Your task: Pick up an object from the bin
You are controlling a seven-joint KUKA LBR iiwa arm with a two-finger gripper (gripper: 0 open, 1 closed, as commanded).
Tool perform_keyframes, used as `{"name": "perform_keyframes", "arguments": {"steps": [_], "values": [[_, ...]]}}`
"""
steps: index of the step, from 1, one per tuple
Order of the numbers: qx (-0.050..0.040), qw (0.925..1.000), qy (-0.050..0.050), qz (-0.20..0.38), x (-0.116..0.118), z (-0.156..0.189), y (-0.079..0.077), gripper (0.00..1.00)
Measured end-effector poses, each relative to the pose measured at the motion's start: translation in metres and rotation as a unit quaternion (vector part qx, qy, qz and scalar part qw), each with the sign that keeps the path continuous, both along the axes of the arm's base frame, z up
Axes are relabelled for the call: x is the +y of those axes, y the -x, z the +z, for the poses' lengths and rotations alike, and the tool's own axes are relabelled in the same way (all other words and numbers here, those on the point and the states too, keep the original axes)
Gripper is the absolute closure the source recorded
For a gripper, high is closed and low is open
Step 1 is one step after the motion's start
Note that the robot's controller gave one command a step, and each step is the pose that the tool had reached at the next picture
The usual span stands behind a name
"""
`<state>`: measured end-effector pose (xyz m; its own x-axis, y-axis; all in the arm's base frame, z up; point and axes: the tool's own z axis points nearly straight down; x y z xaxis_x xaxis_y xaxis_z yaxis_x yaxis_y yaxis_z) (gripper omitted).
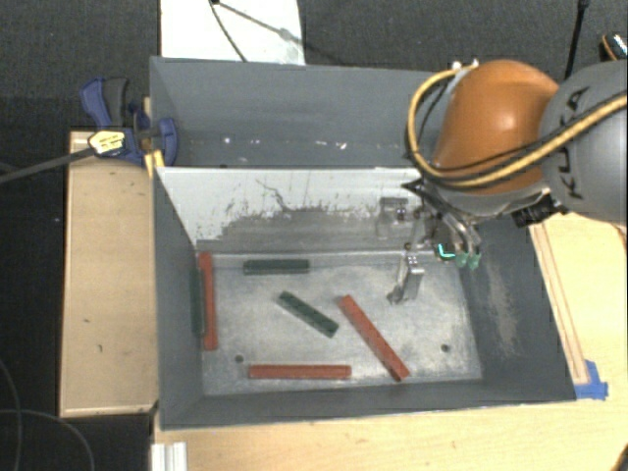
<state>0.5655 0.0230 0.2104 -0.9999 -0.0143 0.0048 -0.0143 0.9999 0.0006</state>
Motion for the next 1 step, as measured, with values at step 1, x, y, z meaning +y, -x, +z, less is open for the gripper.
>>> {"name": "perform_keyframes", "arguments": {"steps": [1], "values": [[0.0001, 0.9943, -0.001, 0.107, 0.0246, -0.1003, 0.0321, 0.00]]}}
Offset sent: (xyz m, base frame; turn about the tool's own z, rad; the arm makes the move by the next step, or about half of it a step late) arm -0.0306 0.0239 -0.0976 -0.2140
